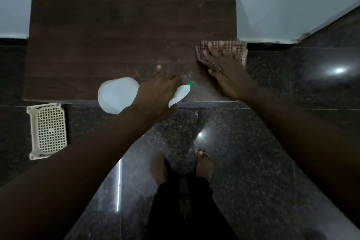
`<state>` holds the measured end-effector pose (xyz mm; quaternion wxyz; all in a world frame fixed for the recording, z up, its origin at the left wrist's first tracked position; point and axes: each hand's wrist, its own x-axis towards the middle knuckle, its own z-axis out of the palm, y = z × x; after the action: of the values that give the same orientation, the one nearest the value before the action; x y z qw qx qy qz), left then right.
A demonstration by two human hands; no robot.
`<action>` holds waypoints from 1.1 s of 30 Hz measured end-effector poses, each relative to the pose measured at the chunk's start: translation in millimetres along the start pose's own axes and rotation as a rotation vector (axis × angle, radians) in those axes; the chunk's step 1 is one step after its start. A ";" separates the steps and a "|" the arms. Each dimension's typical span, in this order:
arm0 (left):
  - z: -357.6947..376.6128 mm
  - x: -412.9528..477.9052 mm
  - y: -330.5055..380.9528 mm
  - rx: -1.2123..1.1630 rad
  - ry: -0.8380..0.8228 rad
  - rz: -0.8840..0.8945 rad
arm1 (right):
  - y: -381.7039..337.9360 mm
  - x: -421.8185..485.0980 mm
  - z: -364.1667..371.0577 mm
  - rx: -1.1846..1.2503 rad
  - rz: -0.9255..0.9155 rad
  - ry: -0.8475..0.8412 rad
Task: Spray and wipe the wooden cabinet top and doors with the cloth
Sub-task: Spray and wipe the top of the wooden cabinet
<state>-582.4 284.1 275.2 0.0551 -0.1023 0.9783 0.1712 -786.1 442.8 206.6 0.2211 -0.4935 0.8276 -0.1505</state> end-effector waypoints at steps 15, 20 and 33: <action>-1.6 -9.1 -0.5 -0.025 0.004 0.033 | -18.0 -35.4 13.0 -0.174 -0.053 -0.049; -0.2 -12.2 -2.9 -0.023 0.027 0.030 | -30.5 -33.3 18.5 -0.190 0.015 -0.018; -2.5 -18.8 -10.5 -0.070 0.043 -0.018 | -38.3 -8.8 16.3 -0.166 0.016 -0.033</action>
<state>-561.9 277.1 276.8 0.0320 -0.1167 0.9717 0.2028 -745.2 432.2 212.4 0.1943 -0.5059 0.8374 -0.0712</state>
